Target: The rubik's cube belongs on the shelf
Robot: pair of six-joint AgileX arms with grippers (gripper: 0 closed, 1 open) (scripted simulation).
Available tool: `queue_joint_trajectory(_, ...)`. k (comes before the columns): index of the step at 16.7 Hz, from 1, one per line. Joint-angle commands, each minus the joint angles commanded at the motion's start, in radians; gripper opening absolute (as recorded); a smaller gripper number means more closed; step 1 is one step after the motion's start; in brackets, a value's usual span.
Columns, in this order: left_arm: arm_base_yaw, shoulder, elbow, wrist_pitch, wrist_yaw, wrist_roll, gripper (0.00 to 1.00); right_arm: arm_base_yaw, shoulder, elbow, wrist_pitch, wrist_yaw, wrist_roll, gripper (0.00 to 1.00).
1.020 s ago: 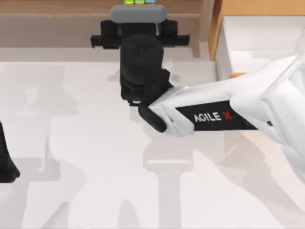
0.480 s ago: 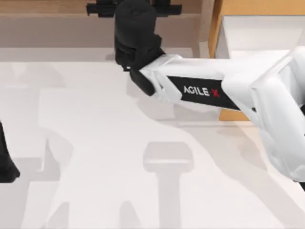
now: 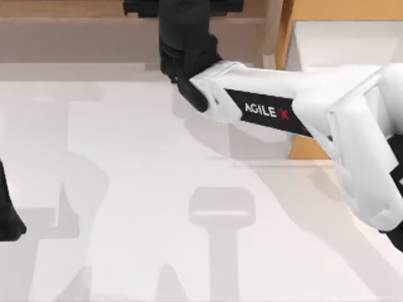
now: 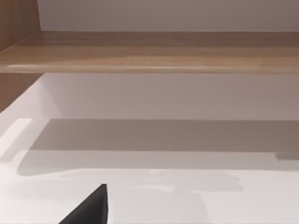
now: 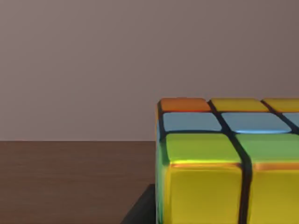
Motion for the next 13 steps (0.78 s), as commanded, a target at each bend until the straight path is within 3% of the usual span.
queue_joint_trajectory(13,0.000,0.000,0.000,0.000,0.000,0.000,1.00,0.000,0.000,0.000,0.000,0.000,0.000,0.98)
